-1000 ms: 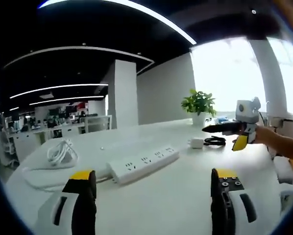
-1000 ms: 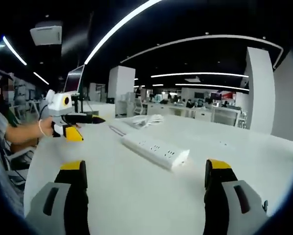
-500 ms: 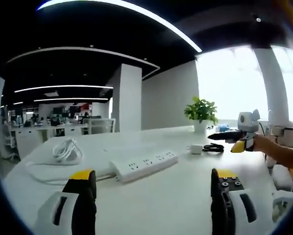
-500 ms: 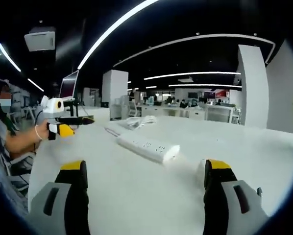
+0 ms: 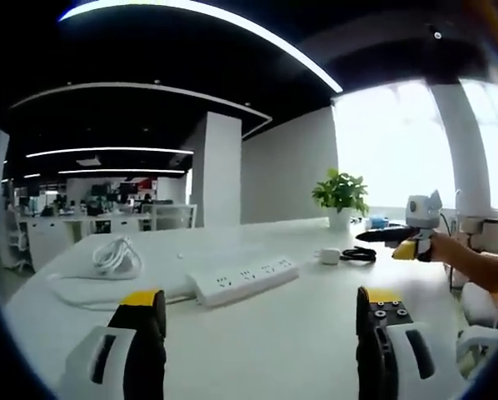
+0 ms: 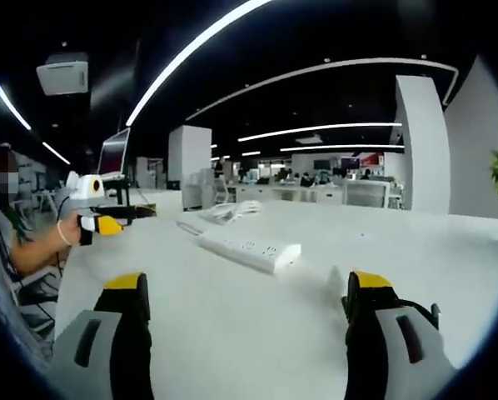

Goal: Straighten the power strip on the desk, plug the charger into it

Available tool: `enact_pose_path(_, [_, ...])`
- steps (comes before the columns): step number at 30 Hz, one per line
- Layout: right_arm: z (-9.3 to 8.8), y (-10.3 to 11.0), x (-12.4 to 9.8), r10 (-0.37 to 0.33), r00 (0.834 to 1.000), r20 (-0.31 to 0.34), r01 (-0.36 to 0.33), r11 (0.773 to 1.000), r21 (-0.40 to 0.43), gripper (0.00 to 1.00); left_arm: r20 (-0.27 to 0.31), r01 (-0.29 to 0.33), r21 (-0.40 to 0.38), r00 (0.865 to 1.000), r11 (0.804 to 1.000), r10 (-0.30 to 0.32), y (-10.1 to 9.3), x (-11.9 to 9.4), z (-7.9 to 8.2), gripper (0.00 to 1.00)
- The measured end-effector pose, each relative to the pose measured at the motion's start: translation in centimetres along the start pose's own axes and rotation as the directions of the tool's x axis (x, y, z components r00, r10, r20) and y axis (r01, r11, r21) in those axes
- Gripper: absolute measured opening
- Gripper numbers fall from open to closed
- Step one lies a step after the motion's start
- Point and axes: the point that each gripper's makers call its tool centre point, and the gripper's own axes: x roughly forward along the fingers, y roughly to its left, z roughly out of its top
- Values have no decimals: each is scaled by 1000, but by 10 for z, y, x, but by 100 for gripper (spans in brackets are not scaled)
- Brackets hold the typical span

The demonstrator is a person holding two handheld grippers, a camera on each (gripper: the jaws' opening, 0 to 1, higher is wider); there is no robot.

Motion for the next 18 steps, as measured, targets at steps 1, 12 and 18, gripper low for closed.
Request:
enact_pose_path(1, [-1,-1,-1,-6,1000,-3,6,1000,-9,98,3,-2,-3,1000,1000,2,0,-1,0,96])
enact_pose_path(12, [-9,-12,-4,-35,999,-12,34,999,-17,98,10,-8,-16,1000,1000,8,-4,-6,-6,95])
enact_pose_path(18, [-16,-28,-7,-68,997,-24,68,997,-21,98,15,0,-18,1000,1000,0,-7,-6,-7,95])
